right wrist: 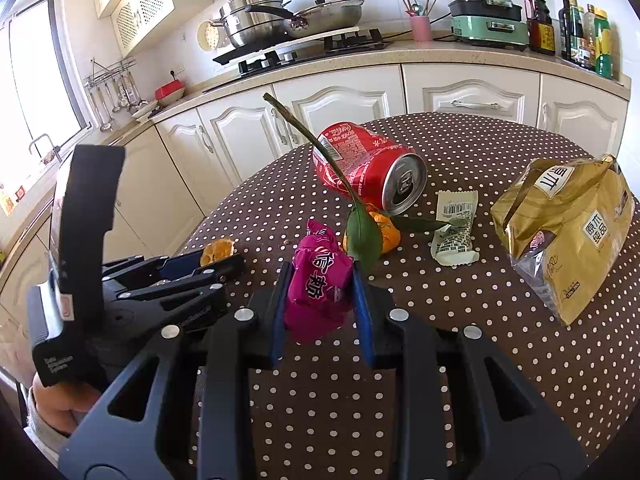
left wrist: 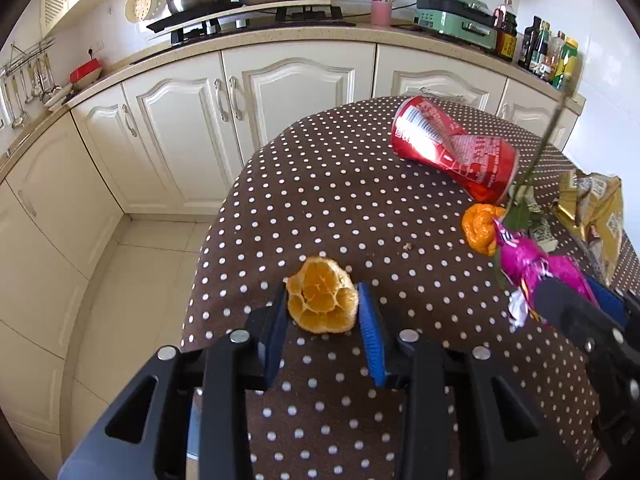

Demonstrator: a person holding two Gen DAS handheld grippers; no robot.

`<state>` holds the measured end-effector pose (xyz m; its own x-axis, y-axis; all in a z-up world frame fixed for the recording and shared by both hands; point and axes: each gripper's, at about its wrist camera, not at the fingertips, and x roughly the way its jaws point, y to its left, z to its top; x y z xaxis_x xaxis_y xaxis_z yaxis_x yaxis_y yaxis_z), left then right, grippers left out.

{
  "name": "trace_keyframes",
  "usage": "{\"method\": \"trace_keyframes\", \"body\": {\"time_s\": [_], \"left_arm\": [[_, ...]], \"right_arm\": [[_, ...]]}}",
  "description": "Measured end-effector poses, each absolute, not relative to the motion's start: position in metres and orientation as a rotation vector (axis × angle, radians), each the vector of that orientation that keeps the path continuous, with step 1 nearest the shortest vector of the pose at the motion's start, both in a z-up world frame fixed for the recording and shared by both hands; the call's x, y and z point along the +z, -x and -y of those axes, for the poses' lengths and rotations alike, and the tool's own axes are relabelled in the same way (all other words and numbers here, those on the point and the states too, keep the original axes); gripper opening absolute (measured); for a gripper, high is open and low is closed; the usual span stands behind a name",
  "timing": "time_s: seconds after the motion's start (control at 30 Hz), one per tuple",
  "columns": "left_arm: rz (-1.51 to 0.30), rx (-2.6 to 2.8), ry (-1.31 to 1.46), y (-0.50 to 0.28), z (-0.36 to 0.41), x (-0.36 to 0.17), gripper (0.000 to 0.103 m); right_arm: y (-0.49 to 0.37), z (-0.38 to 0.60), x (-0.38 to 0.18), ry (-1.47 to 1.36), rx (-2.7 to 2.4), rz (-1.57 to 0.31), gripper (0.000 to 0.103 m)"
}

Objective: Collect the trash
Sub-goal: 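Carry both held items over the blue bucket and open both tools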

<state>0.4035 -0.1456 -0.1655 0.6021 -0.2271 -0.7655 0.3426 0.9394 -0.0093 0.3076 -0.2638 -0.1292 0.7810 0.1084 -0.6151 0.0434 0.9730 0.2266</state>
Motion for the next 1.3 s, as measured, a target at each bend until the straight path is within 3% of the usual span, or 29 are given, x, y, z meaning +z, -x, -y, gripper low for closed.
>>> {"method": "trace_keyframes", "body": {"time_s": [0.3, 0.63, 0.93, 1.3], "left_arm": [[-0.762, -0.342, -0.059, -0.347, 0.095, -0.138, 0.033], [-0.729, -0.217, 0.020, -0.302, -0.014, -0.135, 0.033], [-0.844, -0.055, 0.100, -0.293, -0.127, -0.191, 0.033], [-1.020, -0.001, 0.209, -0.322, -0.188, -0.283, 0.033]], "right_arm": [[-0.290, 0.240, -0.116, -0.190, 0.048, -0.630, 0.028], [-0.278, 0.133, -0.101, -0.107, 0.251, -0.623, 0.028], [-0.296, 0.008, -0.151, -0.033, 0.449, -0.757, 0.028], [-0.338, -0.071, -0.243, 0.017, 0.487, -0.926, 0.029]]}}
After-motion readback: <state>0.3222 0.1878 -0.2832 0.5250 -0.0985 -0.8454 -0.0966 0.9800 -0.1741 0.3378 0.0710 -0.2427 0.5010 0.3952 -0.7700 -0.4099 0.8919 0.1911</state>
